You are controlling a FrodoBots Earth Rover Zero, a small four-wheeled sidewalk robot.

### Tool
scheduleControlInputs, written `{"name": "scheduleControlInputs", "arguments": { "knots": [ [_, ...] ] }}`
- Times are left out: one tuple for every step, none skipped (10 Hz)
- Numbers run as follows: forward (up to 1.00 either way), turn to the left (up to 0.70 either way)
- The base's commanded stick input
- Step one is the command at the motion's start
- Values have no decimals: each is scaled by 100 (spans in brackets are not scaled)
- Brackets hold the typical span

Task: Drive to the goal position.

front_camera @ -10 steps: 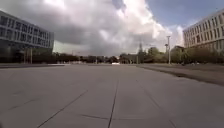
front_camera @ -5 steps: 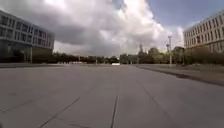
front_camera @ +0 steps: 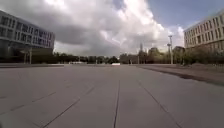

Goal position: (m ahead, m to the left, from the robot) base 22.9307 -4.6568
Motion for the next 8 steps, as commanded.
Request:
{"name": "scheduleControlInputs", "arguments": {
  "knots": [
    [45, 0],
    [45, 0],
    [45, 0],
    [45, 0],
    [45, 0],
    [45, 0],
    [45, 0],
    [45, 0]
  ]
}}
